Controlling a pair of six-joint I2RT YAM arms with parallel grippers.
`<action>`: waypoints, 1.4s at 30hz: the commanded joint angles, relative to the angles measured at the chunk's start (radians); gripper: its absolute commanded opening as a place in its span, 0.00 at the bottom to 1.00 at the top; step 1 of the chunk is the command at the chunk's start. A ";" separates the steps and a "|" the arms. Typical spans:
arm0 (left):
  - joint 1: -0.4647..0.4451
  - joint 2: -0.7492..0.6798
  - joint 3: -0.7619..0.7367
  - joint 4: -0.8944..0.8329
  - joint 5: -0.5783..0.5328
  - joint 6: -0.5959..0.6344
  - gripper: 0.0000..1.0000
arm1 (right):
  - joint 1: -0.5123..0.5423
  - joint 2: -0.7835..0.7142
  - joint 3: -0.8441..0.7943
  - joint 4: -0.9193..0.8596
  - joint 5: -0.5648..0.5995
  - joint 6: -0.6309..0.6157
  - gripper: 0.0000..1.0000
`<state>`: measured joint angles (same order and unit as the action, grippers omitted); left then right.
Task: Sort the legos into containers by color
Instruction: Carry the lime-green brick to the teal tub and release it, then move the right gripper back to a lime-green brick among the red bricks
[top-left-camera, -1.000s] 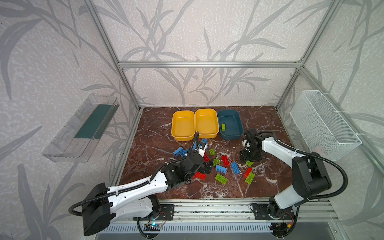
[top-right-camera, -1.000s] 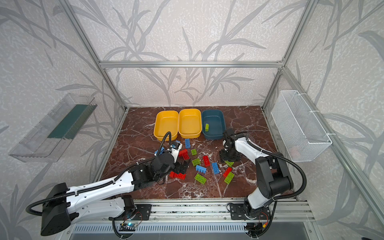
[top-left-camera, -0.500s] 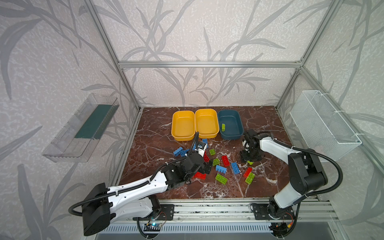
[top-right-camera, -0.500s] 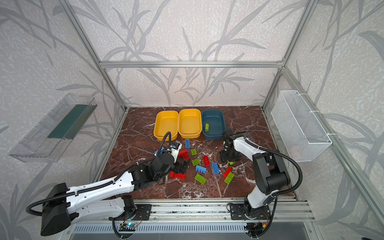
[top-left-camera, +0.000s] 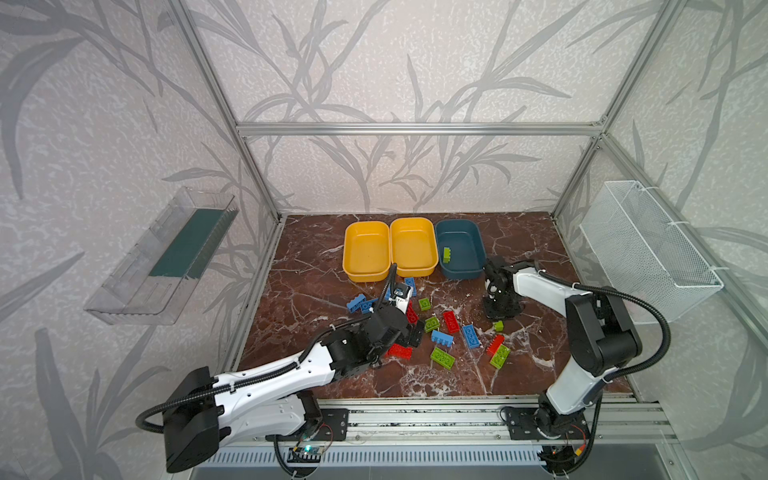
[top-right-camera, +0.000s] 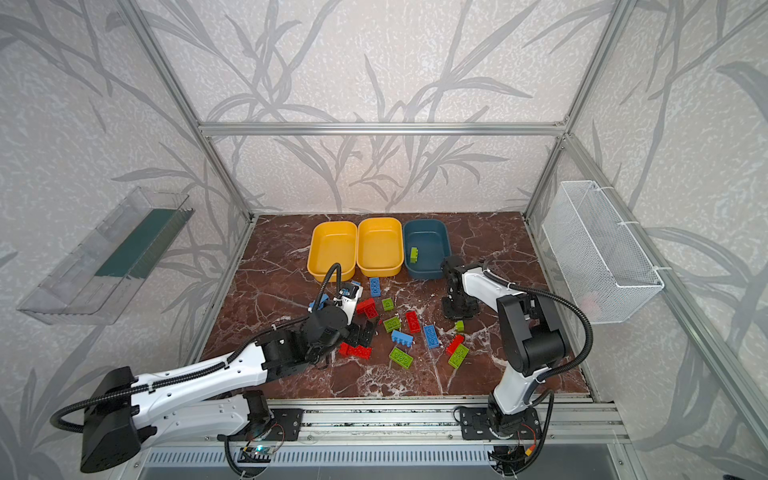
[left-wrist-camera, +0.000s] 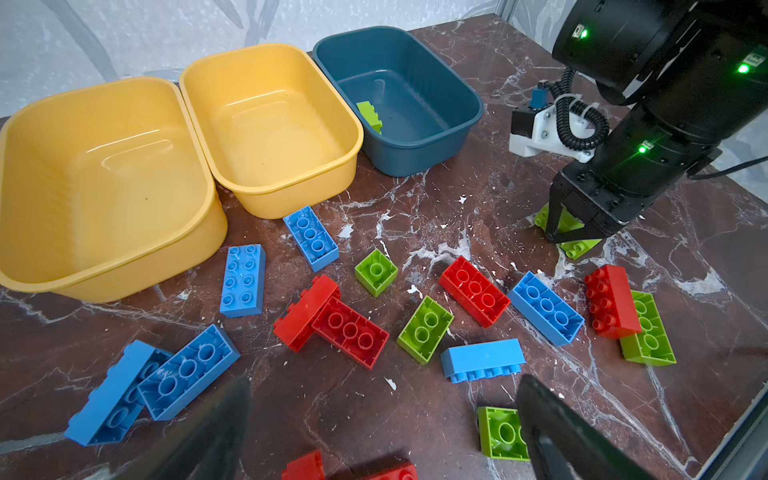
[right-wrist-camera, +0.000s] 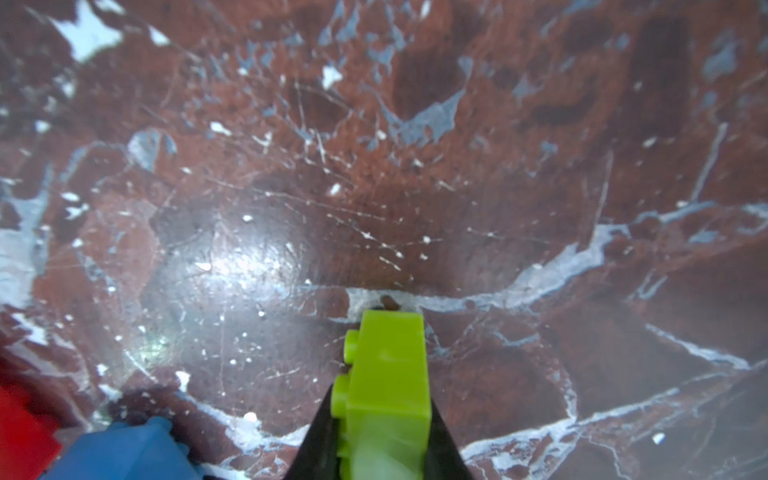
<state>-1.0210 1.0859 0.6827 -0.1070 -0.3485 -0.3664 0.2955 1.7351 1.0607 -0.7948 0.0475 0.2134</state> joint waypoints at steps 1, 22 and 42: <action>0.002 -0.020 0.006 -0.028 -0.031 0.013 0.99 | 0.007 -0.052 0.067 -0.050 -0.011 0.012 0.16; 0.051 0.150 0.151 -0.045 -0.047 0.028 0.99 | 0.015 0.717 1.270 -0.282 -0.098 -0.048 0.27; 0.044 0.037 0.109 -0.109 0.083 -0.094 0.98 | 0.146 0.022 0.385 -0.021 -0.110 0.051 0.66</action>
<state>-0.9680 1.1847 0.8253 -0.1822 -0.2859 -0.4122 0.3889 1.8347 1.5909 -0.9043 -0.0437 0.2131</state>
